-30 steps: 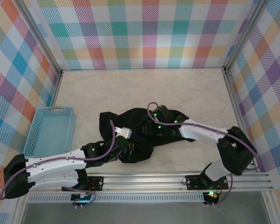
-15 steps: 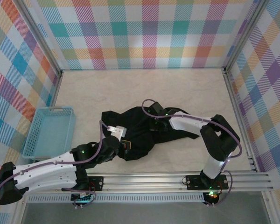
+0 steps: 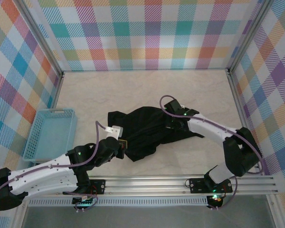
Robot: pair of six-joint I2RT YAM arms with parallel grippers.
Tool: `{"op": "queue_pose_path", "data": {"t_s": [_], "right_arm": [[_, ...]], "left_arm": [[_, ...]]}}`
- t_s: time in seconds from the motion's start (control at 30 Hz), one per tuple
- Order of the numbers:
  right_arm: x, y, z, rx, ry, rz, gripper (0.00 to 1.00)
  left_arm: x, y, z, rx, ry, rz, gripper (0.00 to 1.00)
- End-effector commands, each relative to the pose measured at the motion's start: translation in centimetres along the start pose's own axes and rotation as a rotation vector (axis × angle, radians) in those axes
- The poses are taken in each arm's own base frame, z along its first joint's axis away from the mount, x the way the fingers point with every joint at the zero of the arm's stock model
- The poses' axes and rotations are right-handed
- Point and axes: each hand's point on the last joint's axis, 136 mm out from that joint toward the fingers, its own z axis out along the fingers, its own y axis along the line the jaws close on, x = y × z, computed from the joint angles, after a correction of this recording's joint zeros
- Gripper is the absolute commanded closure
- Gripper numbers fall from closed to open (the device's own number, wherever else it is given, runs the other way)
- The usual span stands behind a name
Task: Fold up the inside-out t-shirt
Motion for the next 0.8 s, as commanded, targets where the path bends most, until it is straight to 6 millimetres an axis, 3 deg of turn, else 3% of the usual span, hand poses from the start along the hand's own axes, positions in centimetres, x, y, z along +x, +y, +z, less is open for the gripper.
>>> {"op": "queue_pose_path", "data": {"t_s": [0.0,0.17,0.23,0.3,0.33,0.4,0.47,0.57,0.7,0.77], "right_arm": [[-2.4,-5.3,-2.1,0.214,-0.130,-0.070,1.00],[-3.6,-2.9,-5.6,0.109,-0.211,-0.114,1.00],[-4.1,-3.0,-7.2,0.099,-0.236,-0.095,1.00],[-4.8,-4.5,-9.2,0.147,-0.292,-0.075,1.00],[-5.2,-5.4,-10.4,0.177,-0.327,-0.068,1.00],[-5.7,-6.8,-12.1,0.205,-0.376,-0.063,1.00],[-5.8,-7.3,-13.0,0.203,-0.397,-0.084,1.00],[-5.0,-6.8,-12.0,0.173,-0.357,-0.128,1.00],[-2.0,-4.9,-7.7,0.081,-0.210,-0.141,1.00],[-0.5,-4.4,-5.9,0.056,-0.141,-0.132,0.87]], "left_arm": [[-3.2,3.2,-2.0,-0.263,-0.013,0.101,1.00],[-7.0,0.5,-1.8,-0.351,0.034,0.219,1.00],[-8.3,-1.9,-2.0,-0.225,-0.018,0.211,1.00],[-9.1,-3.8,-2.5,-0.080,-0.086,0.184,1.00],[-9.5,-3.5,-2.6,-0.084,-0.110,0.176,1.00],[-9.7,-0.2,-2.2,-0.304,-0.091,0.177,1.00],[-8.7,1.5,-1.1,-0.468,-0.006,0.260,1.00],[-5.5,1.3,1.7,-0.472,0.117,0.314,1.00],[-1.9,-0.6,4.4,-0.317,0.198,0.249,1.00],[-1.1,-1.7,5.1,-0.252,0.206,0.210,1.00]]}}
